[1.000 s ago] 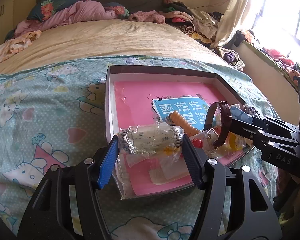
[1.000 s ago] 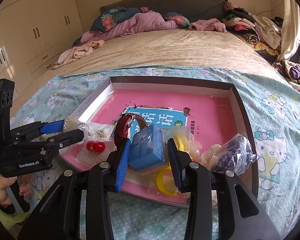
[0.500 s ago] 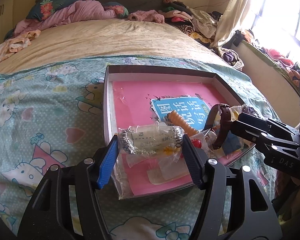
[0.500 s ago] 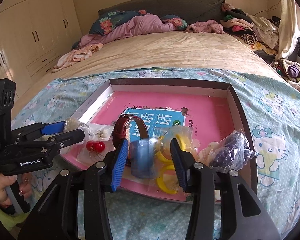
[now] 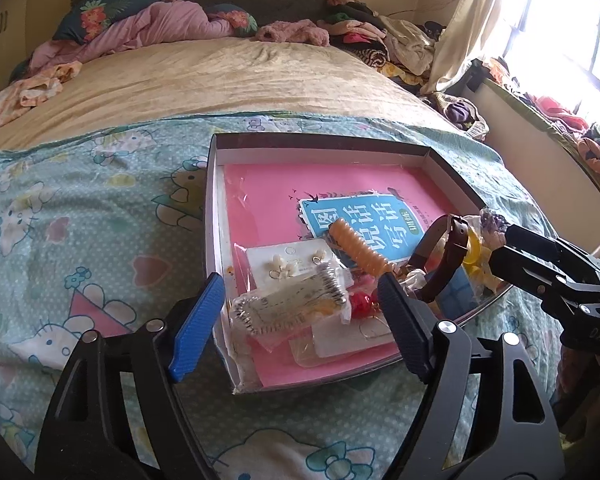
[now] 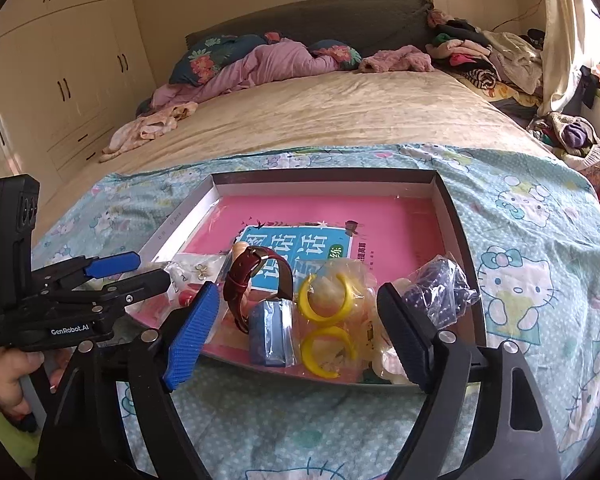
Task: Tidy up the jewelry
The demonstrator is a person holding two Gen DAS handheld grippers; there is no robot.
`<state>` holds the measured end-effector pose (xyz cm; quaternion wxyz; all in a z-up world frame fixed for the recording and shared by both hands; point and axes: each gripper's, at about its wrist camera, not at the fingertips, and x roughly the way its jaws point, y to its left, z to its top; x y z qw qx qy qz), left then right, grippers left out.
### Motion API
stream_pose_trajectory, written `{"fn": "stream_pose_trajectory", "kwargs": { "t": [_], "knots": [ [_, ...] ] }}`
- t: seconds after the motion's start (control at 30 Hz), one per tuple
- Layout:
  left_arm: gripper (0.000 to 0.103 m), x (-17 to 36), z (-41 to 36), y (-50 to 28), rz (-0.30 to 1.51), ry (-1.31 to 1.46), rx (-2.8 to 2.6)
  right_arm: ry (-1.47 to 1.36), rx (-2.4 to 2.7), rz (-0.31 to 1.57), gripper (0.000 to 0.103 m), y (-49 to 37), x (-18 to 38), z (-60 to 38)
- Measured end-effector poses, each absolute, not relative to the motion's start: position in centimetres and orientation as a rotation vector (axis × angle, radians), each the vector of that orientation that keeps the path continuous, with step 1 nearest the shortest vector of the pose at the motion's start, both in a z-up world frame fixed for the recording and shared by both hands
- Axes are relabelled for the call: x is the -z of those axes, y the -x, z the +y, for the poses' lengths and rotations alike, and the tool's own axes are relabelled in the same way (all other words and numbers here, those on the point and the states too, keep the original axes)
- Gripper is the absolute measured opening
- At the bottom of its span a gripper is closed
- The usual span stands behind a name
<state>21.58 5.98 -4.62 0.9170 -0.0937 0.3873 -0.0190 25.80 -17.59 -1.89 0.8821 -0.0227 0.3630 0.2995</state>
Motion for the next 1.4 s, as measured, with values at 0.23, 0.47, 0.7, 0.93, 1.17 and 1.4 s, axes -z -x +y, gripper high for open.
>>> {"fn": "stream_pose_trajectory", "kwargs": {
  "t": [0.23,0.47,0.7,0.93,1.17,1.4],
  "knots": [
    [0.085,3.8,6.1,-21.3,0.791,0.184,0.022,0.035,-0.602,0.739,0.09,-25.2,1.3,-18.4],
    [0.093,3.0,6.0,-20.7,0.781,0.182,0.003,0.01,-0.587,0.732,0.094,-24.7,0.6,-19.5],
    [0.093,1.5,5.6,-19.7,0.763,0.188,0.017,0.001,-0.583,0.708,0.097,-23.4,-0.8,-20.5],
    [0.093,-0.5,4.9,-17.4,0.714,0.184,0.015,0.013,-0.587,0.663,0.098,-20.6,-2.7,-21.7],
    [0.093,-1.0,2.9,-14.6,0.703,0.183,0.033,0.013,-0.589,0.627,0.098,-17.2,-3.9,-23.2],
    [0.093,0.0,1.0,-11.6,0.714,0.17,0.027,0.023,-0.574,0.62,0.099,-13.7,-3.8,-24.8]
  ]
}}
